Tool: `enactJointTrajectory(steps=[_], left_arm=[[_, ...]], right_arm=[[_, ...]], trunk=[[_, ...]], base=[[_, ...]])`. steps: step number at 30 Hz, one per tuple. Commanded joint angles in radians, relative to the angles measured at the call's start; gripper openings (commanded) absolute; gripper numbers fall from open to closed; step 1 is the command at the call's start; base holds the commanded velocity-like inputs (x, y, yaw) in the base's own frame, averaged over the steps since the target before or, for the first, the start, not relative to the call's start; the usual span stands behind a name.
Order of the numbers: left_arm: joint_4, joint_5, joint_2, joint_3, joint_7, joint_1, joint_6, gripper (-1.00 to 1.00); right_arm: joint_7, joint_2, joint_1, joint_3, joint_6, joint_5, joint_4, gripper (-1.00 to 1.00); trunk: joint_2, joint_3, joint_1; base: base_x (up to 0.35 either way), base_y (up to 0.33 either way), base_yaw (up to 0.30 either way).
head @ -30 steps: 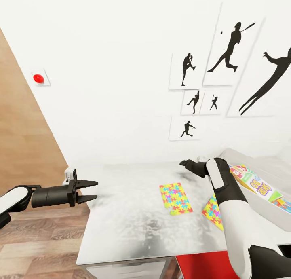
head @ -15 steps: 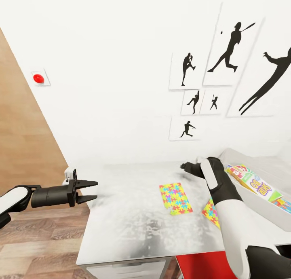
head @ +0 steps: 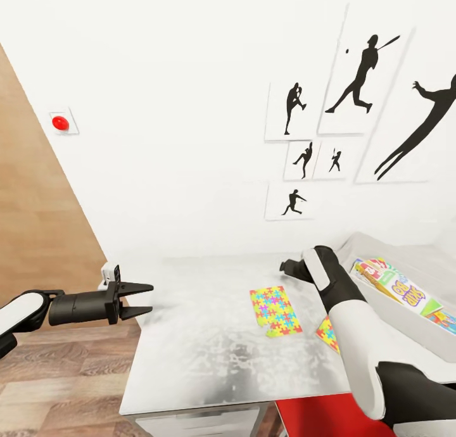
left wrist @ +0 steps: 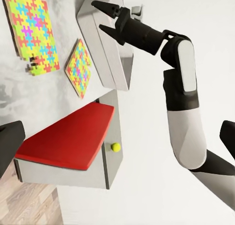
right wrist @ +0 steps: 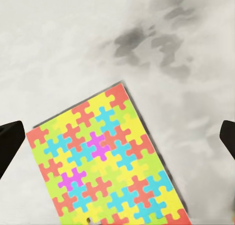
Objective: Put all the toys in the child's room - the three board games (two on the bed and one on the table), the two jigsaw puzzles on the table, and the tennis ball on the table - inside the toy box on the table in the child's room.
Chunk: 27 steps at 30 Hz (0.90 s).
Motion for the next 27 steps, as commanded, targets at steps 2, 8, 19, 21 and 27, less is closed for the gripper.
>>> enactJointTrajectory(steps=[2,8,19,21,27], left_arm=[[-0.005,-0.004,0.001,-0.004,-0.010,-0.002,0.003,1.00],[-0.016,-0.003,-0.004,0.011,-0.012,-0.005,0.045,1.00],[-0.032,-0.004,-0.014,0.072,-0.018,-0.007,0.081,1.00],[-0.040,-0.002,-0.013,0.072,-0.026,-0.007,0.083,1.00],[-0.048,-0.001,-0.010,0.070,-0.094,-0.007,0.084,1.00]], right_arm=[[-0.008,0.000,-0.003,-0.002,-0.007,-0.011,0.007,1.00],[-0.007,-0.002,-0.004,0.000,-0.016,-0.007,0.014,1.00],[-0.006,-0.015,-0.006,-0.005,-0.058,-0.010,0.016,1.00],[-0.006,-0.016,-0.006,-0.007,-0.064,-0.011,0.017,1.00],[-0.006,-0.016,-0.006,-0.003,-0.068,-0.012,0.017,1.00]], trunk=[[-0.002,-0.002,0.001],[-0.002,-0.002,0.001],[-0.002,-0.017,0.001],[-0.002,-0.020,0.001],[-0.002,-0.030,0.001]], base=[[0.000,0.000,0.000],[0.000,0.000,0.000],[0.000,0.000,0.000],[0.000,0.000,0.000],[0.000,0.000,0.000]])
